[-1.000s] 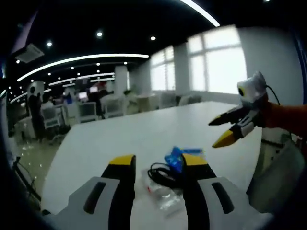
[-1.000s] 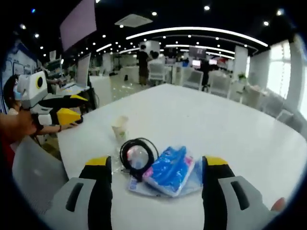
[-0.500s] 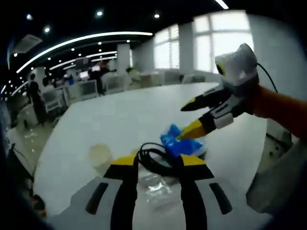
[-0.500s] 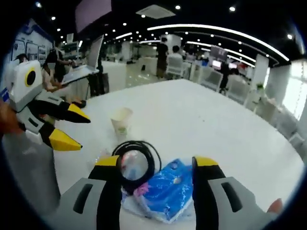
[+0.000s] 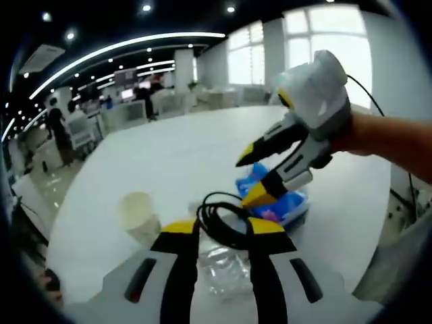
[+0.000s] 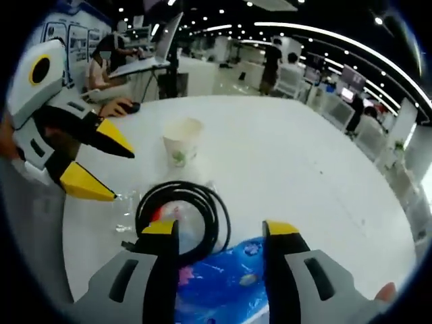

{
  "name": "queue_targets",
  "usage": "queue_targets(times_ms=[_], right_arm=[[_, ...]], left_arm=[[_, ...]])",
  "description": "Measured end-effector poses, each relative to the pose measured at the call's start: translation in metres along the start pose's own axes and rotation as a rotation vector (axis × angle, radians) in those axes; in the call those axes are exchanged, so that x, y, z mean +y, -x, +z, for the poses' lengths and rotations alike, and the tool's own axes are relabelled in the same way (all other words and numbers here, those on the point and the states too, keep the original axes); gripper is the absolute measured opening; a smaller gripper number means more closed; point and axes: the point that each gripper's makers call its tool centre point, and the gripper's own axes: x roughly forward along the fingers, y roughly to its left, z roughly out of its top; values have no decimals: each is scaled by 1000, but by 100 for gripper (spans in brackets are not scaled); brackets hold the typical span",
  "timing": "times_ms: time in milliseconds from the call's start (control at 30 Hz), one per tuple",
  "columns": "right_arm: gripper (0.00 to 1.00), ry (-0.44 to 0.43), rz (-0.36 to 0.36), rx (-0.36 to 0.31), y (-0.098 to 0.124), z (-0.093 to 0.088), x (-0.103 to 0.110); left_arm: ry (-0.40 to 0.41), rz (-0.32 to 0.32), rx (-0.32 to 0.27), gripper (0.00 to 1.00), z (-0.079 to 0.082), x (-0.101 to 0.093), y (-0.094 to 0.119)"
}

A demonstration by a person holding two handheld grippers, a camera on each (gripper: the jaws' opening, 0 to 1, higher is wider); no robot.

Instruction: Arrange the tabletop items into an orderly group along one side of the table until the central work area is clear of visible clutter.

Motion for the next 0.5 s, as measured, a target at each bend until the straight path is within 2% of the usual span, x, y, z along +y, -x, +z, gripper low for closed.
queue_targets(times_ms=[167,300,500], right_arm=[[46,20,41,54,-18,-15,-2],[41,18,76,59,-27,-17,-3],[37,17,113,69,-40,-21,2]], left_arm=[[6,6,13,24,-7,1,-7],[5,16,22,23,-9,3,-13],[7,27,35,23,-12,4,-22]])
